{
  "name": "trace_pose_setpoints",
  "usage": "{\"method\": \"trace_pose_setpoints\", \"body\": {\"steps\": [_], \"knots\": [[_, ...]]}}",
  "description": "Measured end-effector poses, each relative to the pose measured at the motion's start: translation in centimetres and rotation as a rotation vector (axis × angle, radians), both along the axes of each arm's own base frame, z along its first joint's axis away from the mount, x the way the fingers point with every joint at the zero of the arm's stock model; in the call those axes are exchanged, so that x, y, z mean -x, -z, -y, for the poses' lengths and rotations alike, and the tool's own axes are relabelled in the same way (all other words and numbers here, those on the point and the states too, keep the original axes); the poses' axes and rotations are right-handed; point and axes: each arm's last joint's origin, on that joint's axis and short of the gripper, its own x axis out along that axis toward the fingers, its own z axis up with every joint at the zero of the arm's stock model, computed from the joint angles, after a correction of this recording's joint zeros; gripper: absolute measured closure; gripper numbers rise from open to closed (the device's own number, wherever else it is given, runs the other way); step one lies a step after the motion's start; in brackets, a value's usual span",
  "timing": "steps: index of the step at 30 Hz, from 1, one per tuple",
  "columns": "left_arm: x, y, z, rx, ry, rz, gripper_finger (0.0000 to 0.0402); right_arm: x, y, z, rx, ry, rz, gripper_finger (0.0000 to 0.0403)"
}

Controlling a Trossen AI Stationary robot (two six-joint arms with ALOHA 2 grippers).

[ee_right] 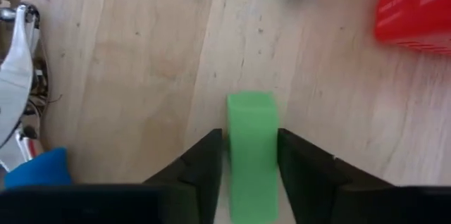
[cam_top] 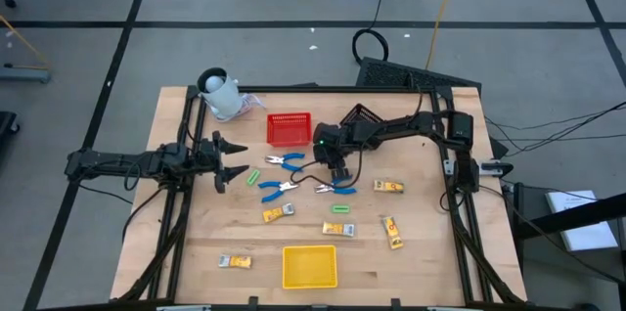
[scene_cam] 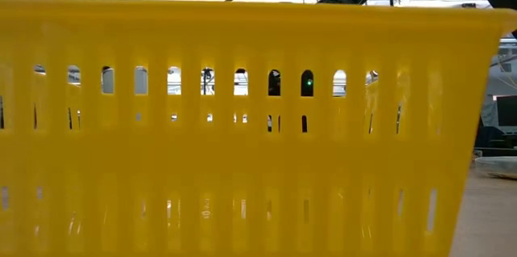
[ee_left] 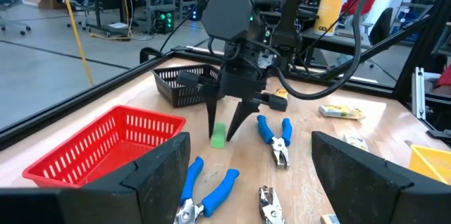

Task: Pick & Place School Supplies
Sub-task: Put the green eraser into the black bin

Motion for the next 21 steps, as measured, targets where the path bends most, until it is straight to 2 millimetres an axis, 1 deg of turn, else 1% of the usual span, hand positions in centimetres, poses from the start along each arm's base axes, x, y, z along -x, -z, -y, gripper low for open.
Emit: {"method": "trace_pose_setpoints", "body": {"steps": [5,9,15,21], "knots": [[0.0,0.0,0.0,0.000,0.000,0.000,0.0105,0.0,0.0,0.0,0.002,-0.002,-0.002,0.0345],[0.0,0.0,0.0,0.000,-0.001,0.000,0.0105,0.0,0.0,-0.1,0.003,-0.005,-0.006,0.0346],[0.0,0.0,-0.1,-0.001,-0.017,0.000,0.0105,-0.1,0.1,-0.8,0.012,-0.021,-0.015,0.0346],[0.0,0.0,-0.1,0.000,-0.018,0.001,0.0105,-0.1,0.1,-1.8,0.076,-0.022,-0.035,0.0346]]}}
